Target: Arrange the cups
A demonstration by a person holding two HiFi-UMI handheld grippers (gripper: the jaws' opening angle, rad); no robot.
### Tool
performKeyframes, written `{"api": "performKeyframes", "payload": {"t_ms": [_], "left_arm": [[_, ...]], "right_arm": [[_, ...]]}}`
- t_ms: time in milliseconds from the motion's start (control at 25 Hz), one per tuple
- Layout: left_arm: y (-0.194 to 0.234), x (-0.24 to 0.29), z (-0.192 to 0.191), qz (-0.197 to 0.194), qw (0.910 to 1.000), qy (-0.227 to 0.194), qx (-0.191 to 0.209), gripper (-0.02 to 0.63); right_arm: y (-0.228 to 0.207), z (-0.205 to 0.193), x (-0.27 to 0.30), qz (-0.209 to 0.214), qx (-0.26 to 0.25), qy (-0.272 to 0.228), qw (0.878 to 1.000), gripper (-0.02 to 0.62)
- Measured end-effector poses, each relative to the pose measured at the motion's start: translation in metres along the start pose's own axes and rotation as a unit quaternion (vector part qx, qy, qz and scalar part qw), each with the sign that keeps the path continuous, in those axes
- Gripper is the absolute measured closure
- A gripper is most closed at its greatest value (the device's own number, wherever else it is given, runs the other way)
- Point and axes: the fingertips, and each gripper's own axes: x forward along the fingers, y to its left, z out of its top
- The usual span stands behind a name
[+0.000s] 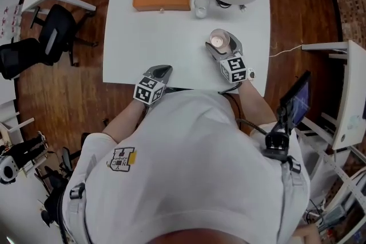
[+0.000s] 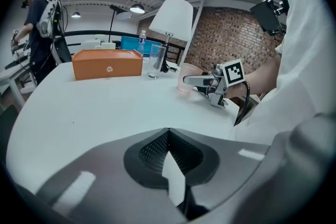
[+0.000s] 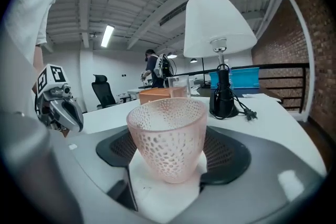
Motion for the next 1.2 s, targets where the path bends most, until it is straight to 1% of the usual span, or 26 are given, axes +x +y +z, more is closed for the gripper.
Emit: {"api": "performKeyframes", "payload": {"t_ms": [80,200,480,600,880,1200], "left_arm": [[0.003,-0.004,-0.002,0.006,1.0,0.002,-0.007,0.606],[0.002,-0.011,-0.007,0.008,0.9999,0.005,-0.013,0.606],[0.01,-0.021,-0.011,0.002,1.0,0.003,0.001,0.606],[0.018,-0.025,-0.008,0.0,1.0,-0.003,0.004,0.606],[0.036,-0.038,-0.007,-0.004,0.9998,-0.019,0.006,0.606],[0.078,-0.065,-0.023,0.017,0.9985,-0.045,-0.026,0.606]], "right_arm": [[-0.001,-0.001,0.001,-0.012,-0.004,-0.001,1.0,0.221],[0.0,-0.002,0.001,-0.019,-0.007,0.001,1.0,0.224],[0.003,-0.002,0.0,-0.035,0.006,0.01,0.999,0.224],[0.013,0.007,0.007,-0.035,0.007,0.01,0.999,0.224],[0.061,0.057,0.04,0.002,-0.028,-0.021,0.999,0.224],[0.12,0.118,0.097,0.048,-0.074,-0.05,0.995,0.224]]}}
